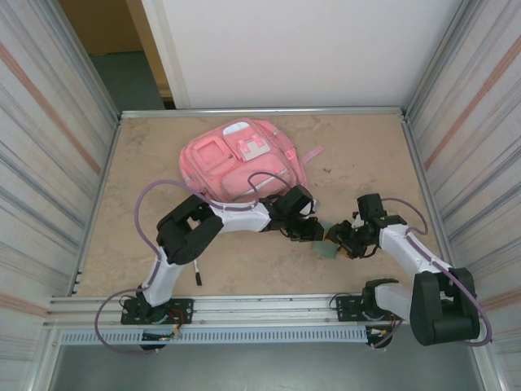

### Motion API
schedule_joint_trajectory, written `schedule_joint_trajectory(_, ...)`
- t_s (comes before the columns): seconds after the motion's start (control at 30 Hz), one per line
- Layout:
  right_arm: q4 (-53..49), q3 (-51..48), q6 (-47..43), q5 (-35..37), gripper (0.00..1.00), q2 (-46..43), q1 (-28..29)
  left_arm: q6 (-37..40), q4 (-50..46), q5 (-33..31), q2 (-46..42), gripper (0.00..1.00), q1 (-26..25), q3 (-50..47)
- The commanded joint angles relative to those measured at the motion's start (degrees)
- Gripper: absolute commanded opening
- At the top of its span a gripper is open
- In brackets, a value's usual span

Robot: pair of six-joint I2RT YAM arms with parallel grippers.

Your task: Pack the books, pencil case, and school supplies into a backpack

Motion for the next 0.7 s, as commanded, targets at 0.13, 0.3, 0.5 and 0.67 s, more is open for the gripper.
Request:
schedule_joint_trajectory(0.13, -5.2, 3.3, 1.1, 3.9, 0.61, -8.9, -2.7, 1.6, -1.1, -2.6, -7.8, 0.06, -0.8, -0.2)
schedule_joint_trajectory(0.3, -13.5, 10.4, 3.6, 12.1, 0.69, -15.0, -4.9, 7.3, -9.7, -9.1, -14.7, 0.04, -1.3, 1.1)
schedule_joint_trajectory(0.5, -15.4, 19.2, 4.0, 1.0, 0.70, -13.5, -5.0, 15.8, -14.1, -13.7, -22.9, 0.02, 0.1, -1.1)
schedule_joint_trajectory(0.67, -2.4, 18.6, -4.9, -15.3, 0.69, -15.2, -1.8, 7.5, -14.8, 0.7, -30.6, 0.03, 8.6, -4.0)
